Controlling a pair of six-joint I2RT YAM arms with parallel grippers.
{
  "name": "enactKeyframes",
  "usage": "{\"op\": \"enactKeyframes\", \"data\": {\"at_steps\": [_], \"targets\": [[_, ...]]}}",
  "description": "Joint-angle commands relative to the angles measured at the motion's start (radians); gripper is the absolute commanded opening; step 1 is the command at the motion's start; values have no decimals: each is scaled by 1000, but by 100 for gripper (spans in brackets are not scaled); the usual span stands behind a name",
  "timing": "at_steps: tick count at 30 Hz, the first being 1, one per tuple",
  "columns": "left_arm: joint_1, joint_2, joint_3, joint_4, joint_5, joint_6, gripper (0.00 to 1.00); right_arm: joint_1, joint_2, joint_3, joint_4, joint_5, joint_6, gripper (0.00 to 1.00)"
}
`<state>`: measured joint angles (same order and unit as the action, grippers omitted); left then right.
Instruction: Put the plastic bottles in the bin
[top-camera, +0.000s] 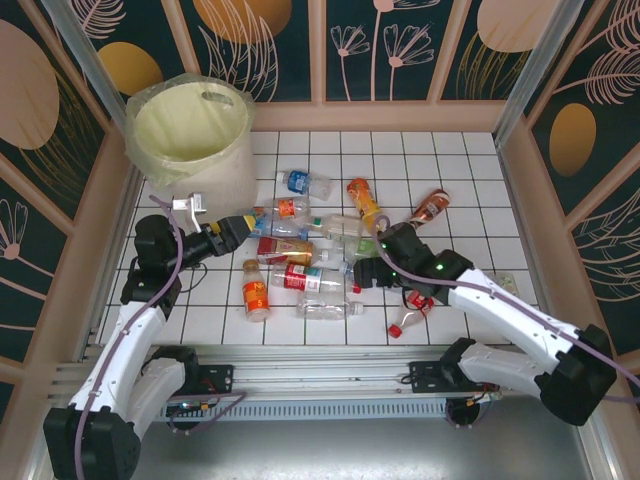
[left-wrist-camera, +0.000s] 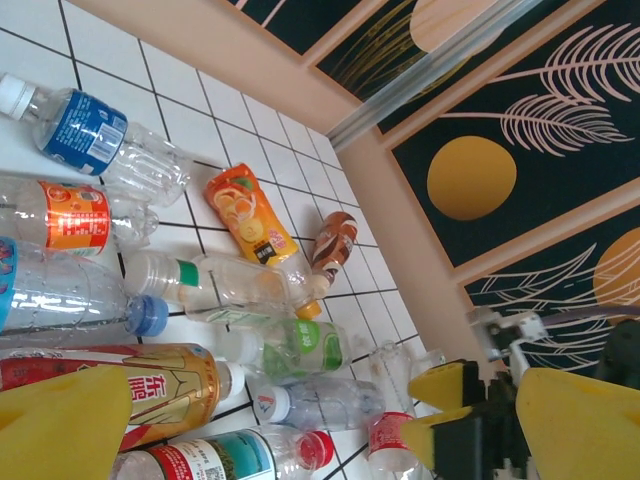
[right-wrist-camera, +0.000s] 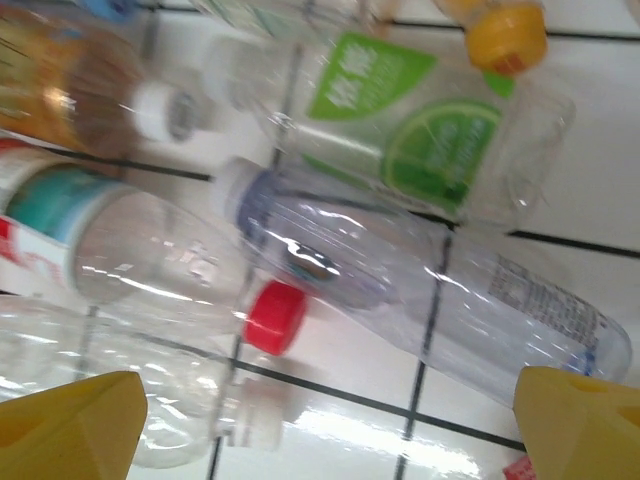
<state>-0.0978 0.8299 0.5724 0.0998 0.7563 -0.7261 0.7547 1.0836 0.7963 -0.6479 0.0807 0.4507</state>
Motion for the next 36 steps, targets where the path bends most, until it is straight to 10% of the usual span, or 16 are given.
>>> {"op": "enactKeyframes", "data": {"at_steps": [1,36], "targets": [[-5,-21,21,6,23,19,99,3,52,16,-79,63,30,99],[-5,-46,17,1,-9,12,99,-63,321,117,-61,74,-40,99]]}}
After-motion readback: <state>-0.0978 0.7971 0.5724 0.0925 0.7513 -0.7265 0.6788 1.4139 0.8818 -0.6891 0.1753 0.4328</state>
